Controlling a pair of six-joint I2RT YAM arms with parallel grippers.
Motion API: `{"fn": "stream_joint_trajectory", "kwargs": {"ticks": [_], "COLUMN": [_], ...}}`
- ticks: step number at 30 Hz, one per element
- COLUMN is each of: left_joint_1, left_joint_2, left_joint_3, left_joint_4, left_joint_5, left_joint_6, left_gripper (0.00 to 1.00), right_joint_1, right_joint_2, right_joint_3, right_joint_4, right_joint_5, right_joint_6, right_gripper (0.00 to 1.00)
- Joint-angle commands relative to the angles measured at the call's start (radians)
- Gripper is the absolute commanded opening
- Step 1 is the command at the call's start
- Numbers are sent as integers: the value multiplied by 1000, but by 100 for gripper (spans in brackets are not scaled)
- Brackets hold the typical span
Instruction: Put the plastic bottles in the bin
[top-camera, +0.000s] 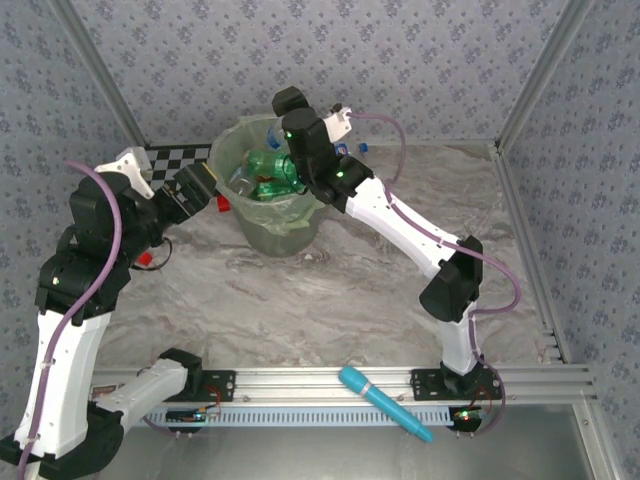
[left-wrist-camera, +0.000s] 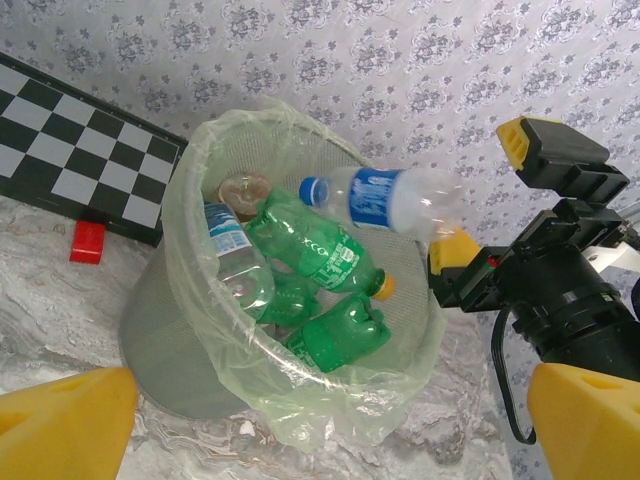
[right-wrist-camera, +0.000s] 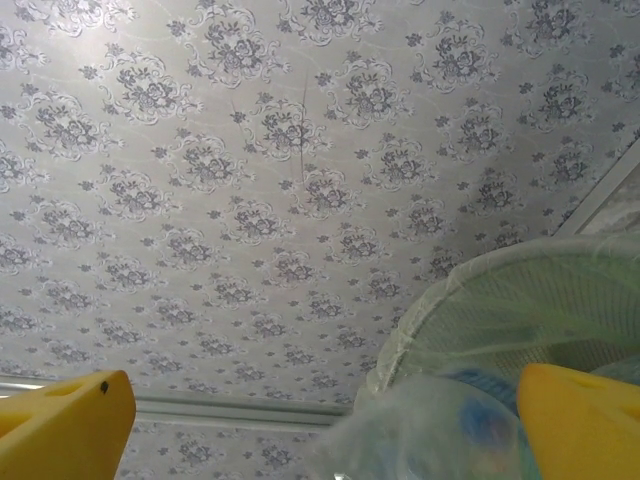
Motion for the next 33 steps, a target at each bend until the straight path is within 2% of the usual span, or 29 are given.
{"fn": "stream_joint_trajectory", "kwargs": {"ticks": [1, 10, 21, 29, 33], "left_joint_1": [-8, -8, -8, -8, -12], "left_joint_2": [-11, -1, 8, 32, 54], "left_joint_3": [24, 20, 21, 21, 23], "left_joint_4": [-1, 12, 16, 13, 14], "left_joint_5": [-15, -1, -1, 39, 77], "left_joint_6": [26, 16, 32, 47, 51], "left_gripper": [100, 100, 100, 100, 100], "right_joint_1": [4, -3, -35, -81, -134], "right_joint_2": [-13, -64, -64, -125, -177], "right_joint_3": [26, -16, -3, 3, -35], "right_joint_4": [-20, -2, 0, -136, -223], "right_joint_5": [34, 29, -101, -187, -238], "right_joint_6": [-48, -107, -184, -287, -342], "right_gripper": [99, 99, 99, 99, 100]}}
